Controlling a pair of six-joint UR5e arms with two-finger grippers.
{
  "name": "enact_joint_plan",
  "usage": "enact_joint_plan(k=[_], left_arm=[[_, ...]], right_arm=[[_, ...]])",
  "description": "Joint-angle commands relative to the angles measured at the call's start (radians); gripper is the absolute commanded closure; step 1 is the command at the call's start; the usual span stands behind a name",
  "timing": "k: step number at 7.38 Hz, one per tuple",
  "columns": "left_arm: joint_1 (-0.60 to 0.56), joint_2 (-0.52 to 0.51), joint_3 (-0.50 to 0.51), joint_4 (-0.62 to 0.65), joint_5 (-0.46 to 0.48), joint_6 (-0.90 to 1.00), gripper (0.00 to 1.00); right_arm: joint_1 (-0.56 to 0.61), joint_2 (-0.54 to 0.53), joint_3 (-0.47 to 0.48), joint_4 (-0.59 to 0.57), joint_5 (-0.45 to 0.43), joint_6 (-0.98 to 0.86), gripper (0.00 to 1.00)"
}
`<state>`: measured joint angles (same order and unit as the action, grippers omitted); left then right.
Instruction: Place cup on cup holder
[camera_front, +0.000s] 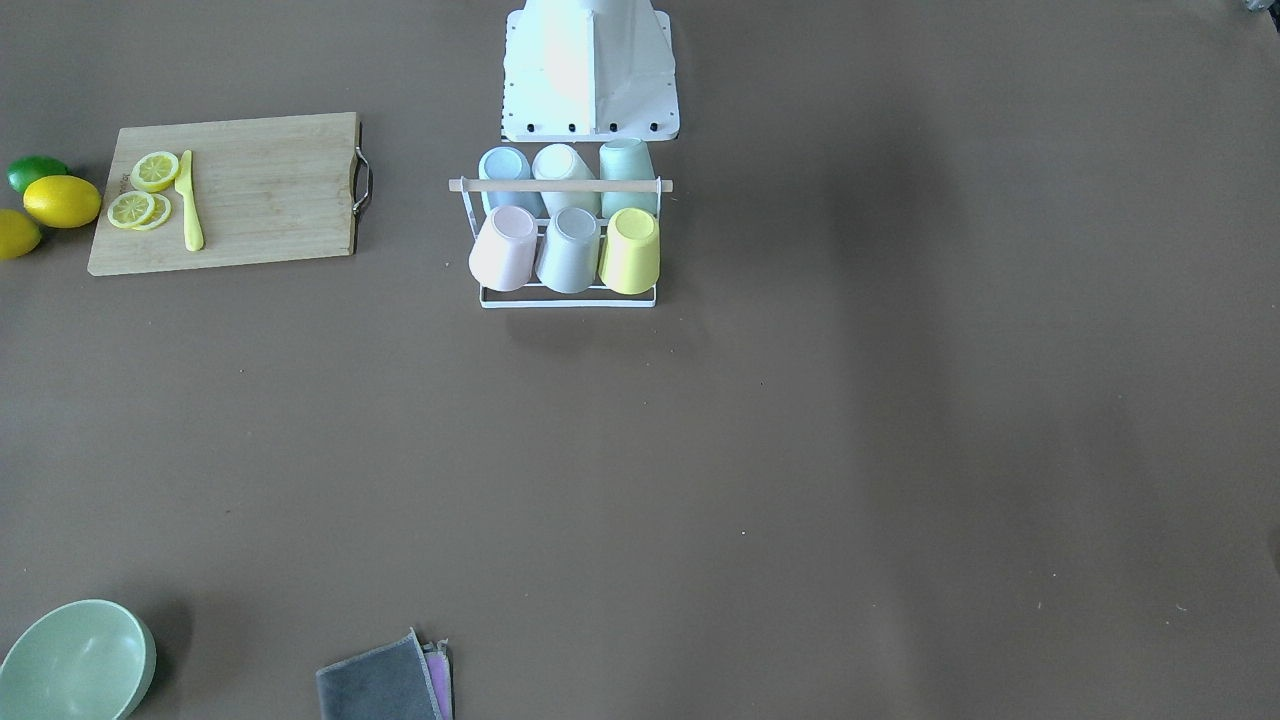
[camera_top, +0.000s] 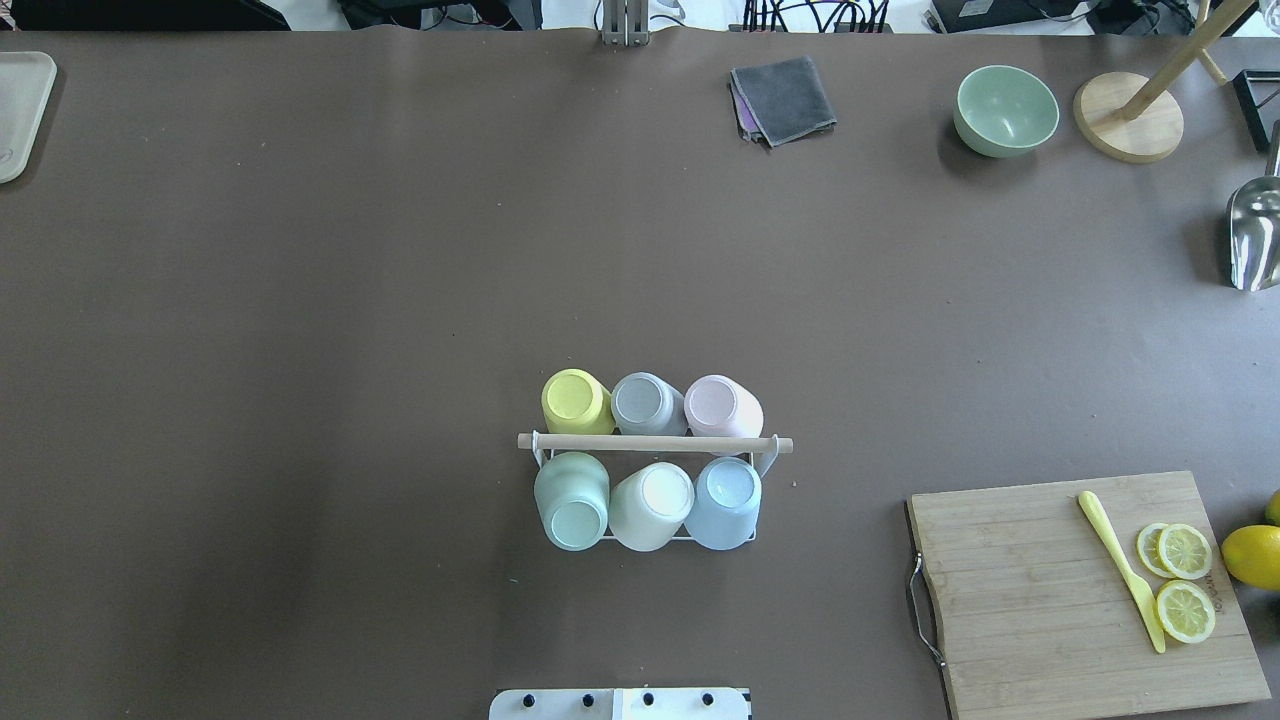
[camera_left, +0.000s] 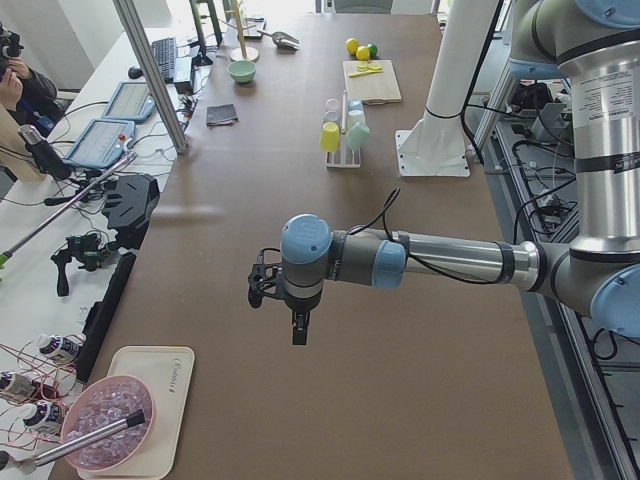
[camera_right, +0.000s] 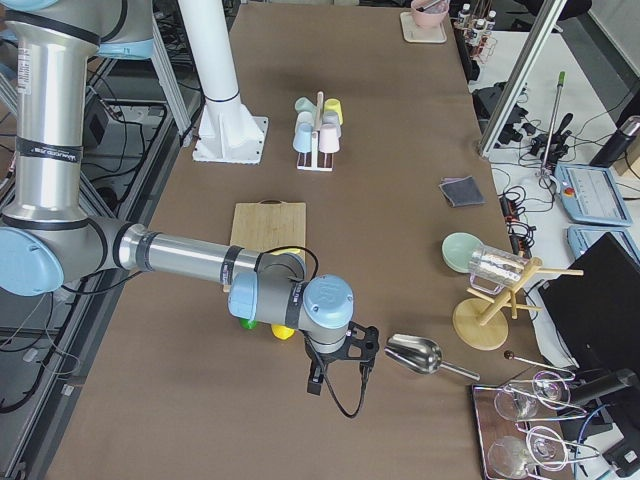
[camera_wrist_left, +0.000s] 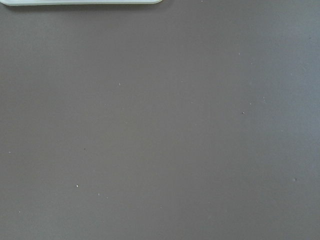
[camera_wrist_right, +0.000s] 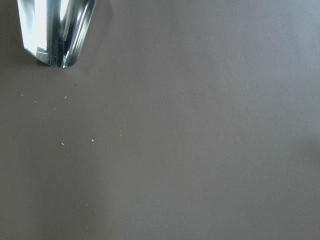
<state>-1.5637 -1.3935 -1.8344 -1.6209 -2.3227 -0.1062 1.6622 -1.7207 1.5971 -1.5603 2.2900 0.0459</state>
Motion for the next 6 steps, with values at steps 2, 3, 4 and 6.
enact_joint_plan(k=[2, 3, 4, 6], left_arm=[[0.019, 0.010, 0.000, 0.001, 0.054, 0.042, 0.01], [0.019, 0.010, 0.000, 0.001, 0.052, 0.042, 0.01], [0.019, 0.011, 0.003, 0.003, 0.052, 0.042, 0.01], [0.019, 0.008, 0.038, -0.010, 0.043, 0.042, 0.01]], right_arm=[[-0.001, -0.002, -0.011, -0.001, -0.001, 0.000, 0.00], [-0.001, -0.002, -0.009, -0.001, 0.005, 0.000, 0.00], [-0.001, -0.002, -0.009, 0.000, 0.006, 0.000, 0.00], [-0.001, 0.000, -0.009, 0.000, 0.008, 0.000, 0.00]])
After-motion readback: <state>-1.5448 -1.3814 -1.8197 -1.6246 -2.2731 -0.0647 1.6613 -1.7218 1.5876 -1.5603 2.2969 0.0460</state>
